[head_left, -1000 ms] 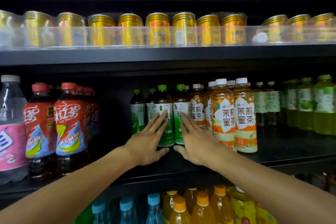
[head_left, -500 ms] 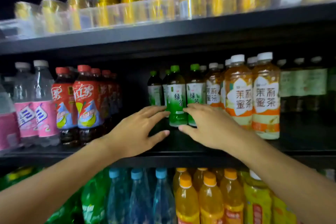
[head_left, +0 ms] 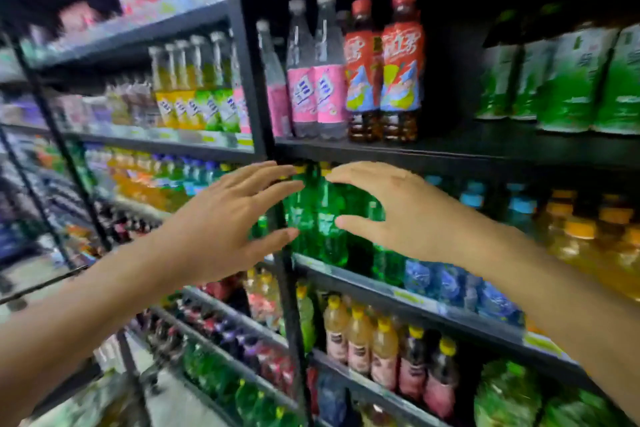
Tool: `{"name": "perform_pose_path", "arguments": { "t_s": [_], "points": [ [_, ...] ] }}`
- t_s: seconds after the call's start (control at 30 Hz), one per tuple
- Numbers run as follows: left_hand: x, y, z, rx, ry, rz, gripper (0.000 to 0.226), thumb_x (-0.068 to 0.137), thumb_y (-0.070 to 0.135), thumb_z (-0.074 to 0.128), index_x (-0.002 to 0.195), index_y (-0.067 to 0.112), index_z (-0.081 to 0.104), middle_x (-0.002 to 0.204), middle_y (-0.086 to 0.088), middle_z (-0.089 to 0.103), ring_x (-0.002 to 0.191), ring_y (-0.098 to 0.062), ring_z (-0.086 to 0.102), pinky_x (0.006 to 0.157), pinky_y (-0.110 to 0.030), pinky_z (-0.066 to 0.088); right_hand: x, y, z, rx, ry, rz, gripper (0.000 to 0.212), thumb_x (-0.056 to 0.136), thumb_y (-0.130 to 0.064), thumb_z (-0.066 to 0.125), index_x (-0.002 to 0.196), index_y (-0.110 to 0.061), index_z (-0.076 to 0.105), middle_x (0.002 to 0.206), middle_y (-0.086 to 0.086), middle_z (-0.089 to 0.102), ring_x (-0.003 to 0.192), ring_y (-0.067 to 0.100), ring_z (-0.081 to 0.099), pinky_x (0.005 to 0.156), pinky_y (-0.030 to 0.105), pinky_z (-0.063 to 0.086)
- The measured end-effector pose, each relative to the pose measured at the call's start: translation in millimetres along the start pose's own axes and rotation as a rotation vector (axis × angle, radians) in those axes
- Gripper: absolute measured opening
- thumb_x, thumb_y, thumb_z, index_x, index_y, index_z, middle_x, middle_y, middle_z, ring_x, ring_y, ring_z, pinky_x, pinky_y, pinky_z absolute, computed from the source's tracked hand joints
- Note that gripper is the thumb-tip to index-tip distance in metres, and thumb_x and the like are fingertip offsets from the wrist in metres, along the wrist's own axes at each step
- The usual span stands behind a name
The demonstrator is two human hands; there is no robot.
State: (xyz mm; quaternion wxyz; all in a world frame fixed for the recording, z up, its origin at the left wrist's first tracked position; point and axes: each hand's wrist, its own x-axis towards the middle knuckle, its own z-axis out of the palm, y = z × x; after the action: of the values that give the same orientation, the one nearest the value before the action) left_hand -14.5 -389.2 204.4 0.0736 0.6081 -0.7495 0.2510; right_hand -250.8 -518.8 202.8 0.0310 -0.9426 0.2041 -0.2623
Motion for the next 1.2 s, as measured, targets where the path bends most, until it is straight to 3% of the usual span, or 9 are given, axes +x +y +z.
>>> {"name": "perform_pose_path", "arguments": {
  "t_s": [0.1,0.23,0.33,0.5,0.6,0.77,0.93,1.1,1.2],
  "points": [
    [-102.0,-48.7,21.2,-0.025,-0.081,-0.144,0.076,0.099,0.073,0.025,0.154,0.023,0.042,0.163,-0.002,0.034,0.151,-0.025,0.031,0.121,-0.051,0.032,31.0,-59.7,65.2,0.034,-0.119,-0.067,0.06,0.094,-0.055,0.059,0.149,-0.037,0.041,0.157,-0.014,0.037,0.146,0.006,0.029,0.122,0.034,0.026],
    [-239.4,-109.1,50.3,-0.017,-0.234,-0.368,0.079,0.097,0.076,0.021,0.153,0.025,0.041,0.162,-0.004,0.036,0.151,-0.028,0.031,0.122,-0.052,0.029,69.0,-146.2,161.8,0.085,-0.358,-0.133,0.066,0.097,-0.058,0.052,0.155,-0.036,0.031,0.163,-0.016,0.021,0.15,0.005,0.014,0.121,0.025,0.013],
    [-333.0,-140.1,69.8,-0.043,-0.378,-0.538,0.089,0.094,0.081,0.01,0.154,0.024,0.043,0.162,-0.007,0.037,0.151,-0.032,0.031,0.121,-0.056,0.029,90.4,-199.9,243.9,0.097,-0.461,-0.176,0.071,0.095,-0.064,0.05,0.156,-0.035,0.029,0.165,-0.014,0.018,0.151,0.007,0.01,0.125,0.033,0.014],
    [-471.2,-161.5,108.9,-0.198,-0.543,-0.804,0.102,0.077,0.092,-0.006,0.161,0.037,0.015,0.17,0.006,0.006,0.157,-0.018,-0.004,0.124,-0.04,-0.01,105.0,-275.9,357.9,0.214,-0.726,-0.164,0.076,0.094,-0.068,0.042,0.158,-0.03,0.028,0.167,-0.01,0.012,0.154,0.012,0.004,0.126,0.043,0.012],
    [-531.3,-165.6,133.9,-0.251,-0.627,-0.951,0.108,0.071,0.094,-0.011,0.161,0.039,0.007,0.169,0.008,-0.008,0.156,-0.019,-0.012,0.123,-0.041,-0.013,109.9,-305.5,416.5,0.252,-0.839,-0.14,0.099,0.077,-0.085,0.029,0.158,-0.028,0.029,0.167,-0.006,0.013,0.155,0.014,0.005,0.126,0.043,0.012],
    [-587.4,-172.4,178.1,-0.328,-0.762,-1.097,0.135,0.049,0.096,-0.032,0.162,0.035,0.009,0.171,0.004,-0.005,0.157,-0.024,-0.01,0.123,-0.043,-0.013,126.7,-324.7,513.1,0.246,-1.037,-0.115,0.077,0.097,-0.064,0.046,0.159,-0.023,0.026,0.168,-0.002,0.012,0.155,0.019,0.007,0.125,0.043,0.014],
    [-613.4,-198.3,244.1,-0.38,-0.864,-1.167,0.135,0.049,0.096,-0.033,0.162,0.035,0.006,0.171,0.005,-0.003,0.157,-0.026,-0.009,0.124,-0.045,-0.012,153.1,-327.6,609.2,0.296,-1.183,-0.104,0.085,0.091,-0.072,0.043,0.158,-0.023,0.026,0.168,0.001,0.015,0.155,0.022,0.009,0.126,0.042,0.013],
    [-618.0,-234.9,312.3,-0.442,-0.93,-1.245,0.12,0.064,0.092,-0.024,0.163,0.032,0.007,0.171,0.005,-0.005,0.158,-0.023,-0.009,0.126,-0.043,-0.005,191.1,-322.5,694.3,0.345,-1.303,-0.08,0.076,0.099,-0.061,0.046,0.159,-0.019,0.024,0.168,0.004,0.015,0.155,0.022,0.013,0.123,0.038,0.017],
    [-616.6,-260.2,352.0,-0.48,-0.96,-1.285,0.129,0.055,0.09,-0.028,0.163,0.03,0.008,0.171,0.004,-0.004,0.156,-0.019,-0.014,0.124,-0.037,-0.007,210.3,-319.7,732.3,0.38,-1.355,-0.072,0.08,0.099,-0.06,0.046,0.159,-0.014,0.023,0.168,0.008,0.015,0.155,0.022,0.016,0.121,0.03,0.017]
  ]
}}
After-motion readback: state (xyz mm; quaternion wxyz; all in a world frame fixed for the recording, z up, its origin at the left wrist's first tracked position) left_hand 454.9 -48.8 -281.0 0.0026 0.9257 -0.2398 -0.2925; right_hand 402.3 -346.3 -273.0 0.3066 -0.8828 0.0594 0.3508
